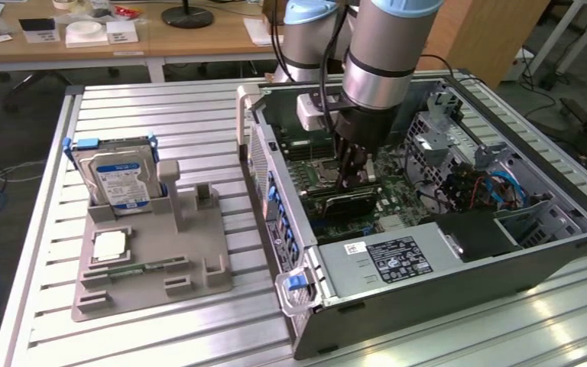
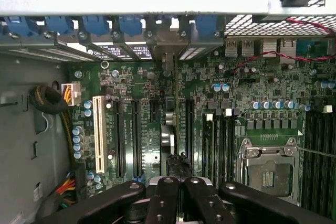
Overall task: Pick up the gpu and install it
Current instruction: 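Press down on the gpu until it lock into place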
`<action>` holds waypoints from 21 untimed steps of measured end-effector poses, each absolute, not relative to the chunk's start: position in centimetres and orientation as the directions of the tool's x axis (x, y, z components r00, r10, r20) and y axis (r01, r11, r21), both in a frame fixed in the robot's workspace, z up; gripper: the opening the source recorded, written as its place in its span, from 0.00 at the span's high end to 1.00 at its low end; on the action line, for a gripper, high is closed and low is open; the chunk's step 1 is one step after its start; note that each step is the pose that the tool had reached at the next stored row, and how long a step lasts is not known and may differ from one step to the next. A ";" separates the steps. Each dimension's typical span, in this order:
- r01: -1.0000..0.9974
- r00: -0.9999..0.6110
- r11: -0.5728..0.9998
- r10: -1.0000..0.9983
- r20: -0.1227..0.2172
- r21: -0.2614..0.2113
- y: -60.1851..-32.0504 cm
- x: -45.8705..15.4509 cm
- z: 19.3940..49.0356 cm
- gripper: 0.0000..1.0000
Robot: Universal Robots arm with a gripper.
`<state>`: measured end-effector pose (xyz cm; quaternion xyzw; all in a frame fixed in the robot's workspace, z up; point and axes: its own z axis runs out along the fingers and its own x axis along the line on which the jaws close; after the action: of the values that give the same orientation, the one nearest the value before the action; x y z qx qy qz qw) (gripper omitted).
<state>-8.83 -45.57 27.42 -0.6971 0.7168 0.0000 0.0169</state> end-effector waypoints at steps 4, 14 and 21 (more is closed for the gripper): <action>-0.999 -0.028 0.028 -0.999 -0.024 -0.024 -45.3 -8.8 27.1 0.89; -0.999 -0.028 0.028 -0.999 -0.023 -0.024 -45.3 -8.8 26.4 0.89; -0.999 -0.028 0.028 -0.999 -0.023 -0.024 -45.3 -8.8 26.2 0.89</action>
<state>-8.83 -45.29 26.24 -0.6971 0.7168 -0.0004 0.0165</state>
